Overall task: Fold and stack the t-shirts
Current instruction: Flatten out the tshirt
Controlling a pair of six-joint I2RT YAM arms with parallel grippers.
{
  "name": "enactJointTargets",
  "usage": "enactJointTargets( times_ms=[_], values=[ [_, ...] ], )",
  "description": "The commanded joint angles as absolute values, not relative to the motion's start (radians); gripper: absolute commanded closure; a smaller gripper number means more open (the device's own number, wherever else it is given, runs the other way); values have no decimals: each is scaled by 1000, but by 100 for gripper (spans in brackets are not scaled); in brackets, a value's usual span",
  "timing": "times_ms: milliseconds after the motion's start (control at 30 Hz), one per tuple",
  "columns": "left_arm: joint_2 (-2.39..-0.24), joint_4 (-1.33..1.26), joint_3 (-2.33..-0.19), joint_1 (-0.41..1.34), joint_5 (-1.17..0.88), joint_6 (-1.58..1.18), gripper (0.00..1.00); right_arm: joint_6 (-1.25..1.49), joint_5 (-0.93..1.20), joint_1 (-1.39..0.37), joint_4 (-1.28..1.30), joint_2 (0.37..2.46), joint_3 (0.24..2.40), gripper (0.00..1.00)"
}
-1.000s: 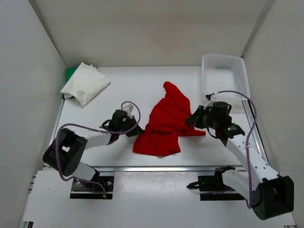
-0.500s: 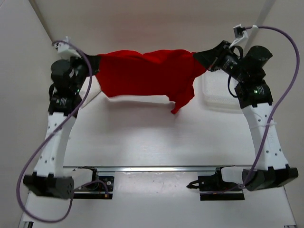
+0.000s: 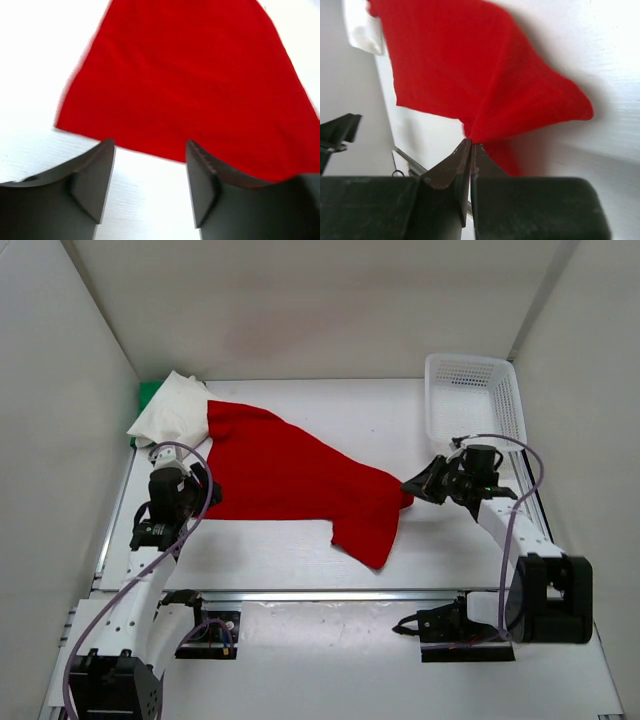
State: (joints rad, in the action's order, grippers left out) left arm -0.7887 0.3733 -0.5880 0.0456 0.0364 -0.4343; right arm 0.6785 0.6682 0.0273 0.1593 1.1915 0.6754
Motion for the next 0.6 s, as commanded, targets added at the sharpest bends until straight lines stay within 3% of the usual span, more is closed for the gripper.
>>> enactJointTargets(
  times_ms=[0, 133, 267, 367, 433, 500, 567],
  values=[
    [-804, 315, -627, 8, -26, -492, 33, 658, 575, -29, 43, 1276, 759, 100],
    [-841, 304, -566, 63, -2, -517, 35, 667, 585, -58, 23, 1359, 799, 100],
    [-833, 255, -474, 0, -53, -572, 35, 663, 509, -29, 14, 1332, 773, 100],
    [-854, 233, -444, -93, -83, -627, 49, 701, 497, 24, -37, 1377, 791, 100],
    [-870, 219, -428, -109, -65, -655, 50, 713, 499, 38, -29, 1442, 857, 99],
    [-899, 197, -417, -120, -26, -684, 50, 713, 511, 28, -17, 1465, 911, 91],
    [-955, 164, -399, -197, -86, -730, 52, 723, 479, 6, -44, 1445, 902, 61]
  ],
)
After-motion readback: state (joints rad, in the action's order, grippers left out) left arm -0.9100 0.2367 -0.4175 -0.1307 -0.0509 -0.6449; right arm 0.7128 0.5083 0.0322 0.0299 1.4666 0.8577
